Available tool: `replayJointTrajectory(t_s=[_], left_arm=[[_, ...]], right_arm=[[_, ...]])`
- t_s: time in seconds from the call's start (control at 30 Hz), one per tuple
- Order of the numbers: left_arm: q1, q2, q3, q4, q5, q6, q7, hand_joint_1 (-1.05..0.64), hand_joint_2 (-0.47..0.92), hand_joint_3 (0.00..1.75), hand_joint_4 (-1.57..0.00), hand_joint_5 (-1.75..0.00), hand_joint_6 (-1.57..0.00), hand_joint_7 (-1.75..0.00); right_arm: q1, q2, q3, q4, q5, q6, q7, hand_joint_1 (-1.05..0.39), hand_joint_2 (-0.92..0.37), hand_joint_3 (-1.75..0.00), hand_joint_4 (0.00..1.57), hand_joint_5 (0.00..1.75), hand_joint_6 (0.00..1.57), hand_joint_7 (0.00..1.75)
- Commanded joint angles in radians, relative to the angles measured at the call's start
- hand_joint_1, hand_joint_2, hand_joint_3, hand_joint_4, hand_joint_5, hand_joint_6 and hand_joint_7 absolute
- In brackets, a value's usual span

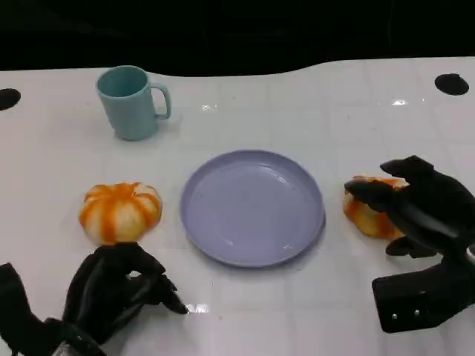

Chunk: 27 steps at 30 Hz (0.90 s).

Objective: Grasp the bread from the table and place it into the plate.

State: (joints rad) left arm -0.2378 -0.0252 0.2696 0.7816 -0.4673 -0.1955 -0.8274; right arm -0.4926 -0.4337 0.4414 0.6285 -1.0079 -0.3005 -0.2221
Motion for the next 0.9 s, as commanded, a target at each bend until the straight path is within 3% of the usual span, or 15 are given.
replayJointTrajectory(t_s=[0.03, 0.37, 0.67, 0.9], left_arm=[[0.009, 0.012, 0.001, -0.011, 0.004, 0.002, 0.008, -1.05, 0.60, 0.00, -1.57, -0.57, -1.57, -0.34], [0.017, 0.013, 0.002, -0.021, 0.004, 0.006, 0.007, -1.05, 0.60, 0.00, -1.57, -0.58, -1.57, -0.34], [0.021, 0.013, 0.002, -0.028, 0.006, 0.008, 0.014, -1.05, 0.60, 0.00, -1.57, -0.58, -1.57, -0.35], [0.026, 0.012, 0.001, -0.036, 0.004, 0.010, 0.012, -1.05, 0.60, 0.00, -1.57, -0.58, -1.57, -0.35]], right_arm=[[-0.066, 0.014, 0.038, 0.114, 0.013, 0.008, -0.037, -0.37, -0.76, 0.00, 0.04, 0.42, 0.31, 0.00], [-0.172, 0.091, 0.110, 0.367, 0.049, 0.012, -0.102, -0.35, -0.76, -0.01, 0.12, 0.28, 0.30, 0.00], [-0.229, 0.144, 0.152, 0.482, 0.086, 0.035, -0.079, -0.35, -0.78, -0.01, 0.18, 0.16, 0.30, 0.00], [-0.250, 0.174, 0.153, 0.571, 0.133, 0.033, -0.131, -0.32, -0.81, 0.00, 0.52, 0.12, 0.53, 0.05]])
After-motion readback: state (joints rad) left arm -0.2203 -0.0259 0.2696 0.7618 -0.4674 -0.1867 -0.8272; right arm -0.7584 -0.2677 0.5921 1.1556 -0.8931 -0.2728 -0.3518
